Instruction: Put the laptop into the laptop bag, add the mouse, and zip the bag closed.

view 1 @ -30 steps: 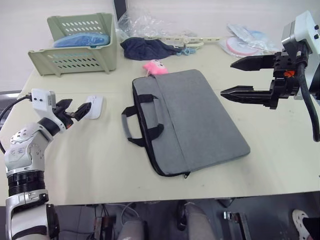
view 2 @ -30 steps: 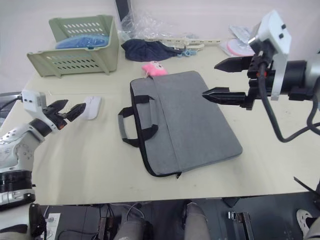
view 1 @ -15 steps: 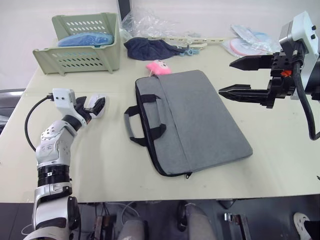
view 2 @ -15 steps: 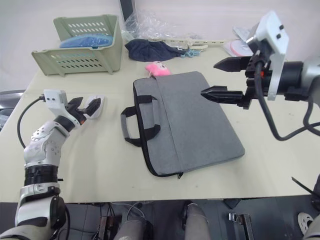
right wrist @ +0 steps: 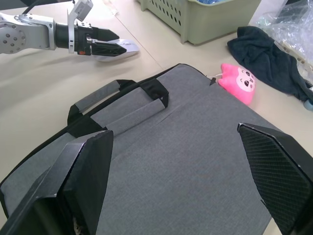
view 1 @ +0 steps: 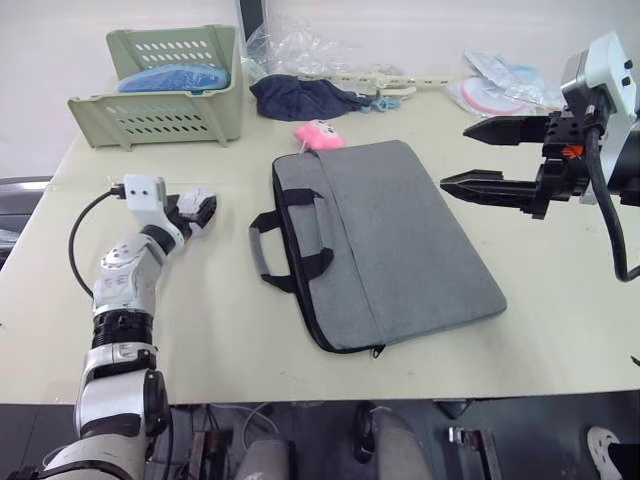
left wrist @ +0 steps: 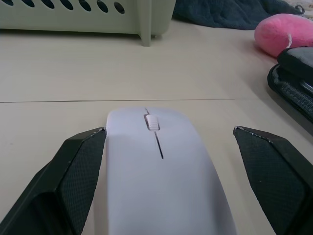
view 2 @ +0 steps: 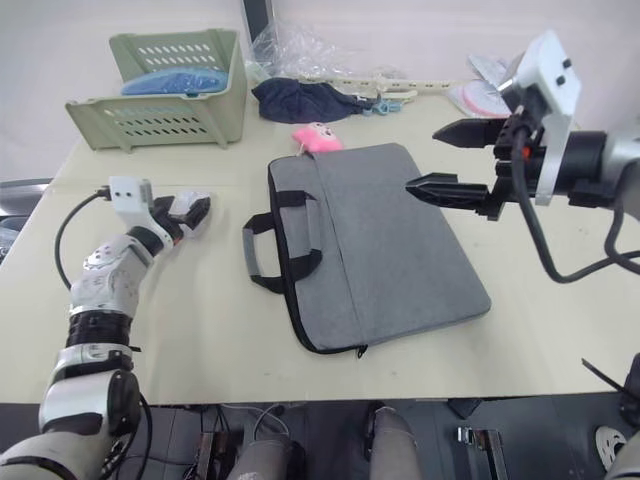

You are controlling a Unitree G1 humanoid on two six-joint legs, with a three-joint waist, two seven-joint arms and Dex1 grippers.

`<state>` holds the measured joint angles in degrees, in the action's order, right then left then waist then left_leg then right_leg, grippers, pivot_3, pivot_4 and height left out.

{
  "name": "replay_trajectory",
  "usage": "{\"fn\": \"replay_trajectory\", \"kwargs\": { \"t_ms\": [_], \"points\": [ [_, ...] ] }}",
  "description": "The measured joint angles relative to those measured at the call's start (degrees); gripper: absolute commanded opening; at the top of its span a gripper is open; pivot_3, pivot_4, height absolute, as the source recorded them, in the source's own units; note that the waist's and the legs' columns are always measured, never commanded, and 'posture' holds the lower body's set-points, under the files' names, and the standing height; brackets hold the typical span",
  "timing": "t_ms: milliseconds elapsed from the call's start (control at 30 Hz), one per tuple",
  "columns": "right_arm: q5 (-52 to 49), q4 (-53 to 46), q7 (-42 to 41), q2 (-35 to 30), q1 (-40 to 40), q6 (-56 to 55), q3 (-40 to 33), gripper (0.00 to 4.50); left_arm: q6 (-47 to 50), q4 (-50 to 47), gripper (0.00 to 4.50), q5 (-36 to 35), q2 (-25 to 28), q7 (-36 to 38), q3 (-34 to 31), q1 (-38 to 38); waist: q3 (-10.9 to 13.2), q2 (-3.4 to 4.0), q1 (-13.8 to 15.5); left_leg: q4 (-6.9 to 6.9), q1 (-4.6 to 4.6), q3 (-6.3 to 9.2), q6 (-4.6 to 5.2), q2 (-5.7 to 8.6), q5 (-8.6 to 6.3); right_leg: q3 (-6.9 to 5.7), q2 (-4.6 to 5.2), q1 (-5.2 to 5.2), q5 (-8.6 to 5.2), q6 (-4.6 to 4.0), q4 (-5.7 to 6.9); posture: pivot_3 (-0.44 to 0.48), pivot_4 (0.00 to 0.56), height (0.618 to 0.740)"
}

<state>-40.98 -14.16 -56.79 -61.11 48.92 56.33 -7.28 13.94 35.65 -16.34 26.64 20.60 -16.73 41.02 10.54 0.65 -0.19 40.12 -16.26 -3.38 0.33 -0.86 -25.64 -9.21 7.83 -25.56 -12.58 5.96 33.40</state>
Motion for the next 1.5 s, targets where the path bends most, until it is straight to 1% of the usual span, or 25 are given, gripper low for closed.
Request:
{"fn": "replay_trajectory", "kwargs": {
  "t_ms": [500,833,1167,1367,1467,1500],
  "points": [
    [0.0,0.2,0.8,0.1,-0.8,-0.1,0.0,4.45,2.2,1.1,4.50,1.4,0.0,-2.1,1.0,0.1,0.0,0.00,0.0,0.01,0.01,0.00,0.00,0.00,0.00,0.00,0.00,0.01,0.00,0.00,0.00,0.000,0.150,0.740],
    [0.0,0.2,1.3,0.6,-0.8,-0.1,0.0,4.45,3.6,-0.1,4.50,1.5,0.0,-2.2,1.5,-0.1,0.0,-0.01,0.1,0.02,0.02,0.00,0.00,0.00,0.00,0.01,0.01,0.01,0.00,0.00,0.02,0.000,0.150,0.740],
    [0.1,0.2,2.0,0.9,-0.9,-0.1,0.0,4.45,7.2,-8.6,4.50,1.7,0.0,-2.0,2.3,-5.5,0.0,0.00,0.0,0.02,0.06,0.00,0.00,0.00,0.00,0.04,0.01,0.05,0.00,0.00,0.05,0.000,0.150,0.740],
    [0.1,0.2,2.4,1.1,-0.9,-0.1,0.0,4.45,7.8,-9.8,4.50,2.3,0.0,-1.8,2.9,-6.0,0.0,0.00,0.1,0.03,0.06,0.00,0.00,0.00,0.00,0.04,0.02,0.08,0.00,0.00,0.06,0.000,0.150,0.740],
    [0.1,0.1,2.6,1.3,-0.9,-0.1,0.0,4.45,7.2,-9.7,4.50,3.6,0.7,-1.1,4.3,-6.0,0.0,0.00,0.2,0.04,0.06,0.00,0.00,0.00,0.00,0.03,0.02,0.08,0.00,0.00,0.06,0.000,0.150,0.740],
    [0.1,0.1,2.6,1.3,-0.9,-0.1,0.0,4.49,7.2,-9.7,4.24,3.7,0.8,-0.9,4.4,-6.0,0.0,0.00,0.2,0.04,0.06,0.00,0.00,0.00,0.00,0.03,0.02,0.08,0.00,0.00,0.05,0.000,0.150,0.740]
  ]
}}
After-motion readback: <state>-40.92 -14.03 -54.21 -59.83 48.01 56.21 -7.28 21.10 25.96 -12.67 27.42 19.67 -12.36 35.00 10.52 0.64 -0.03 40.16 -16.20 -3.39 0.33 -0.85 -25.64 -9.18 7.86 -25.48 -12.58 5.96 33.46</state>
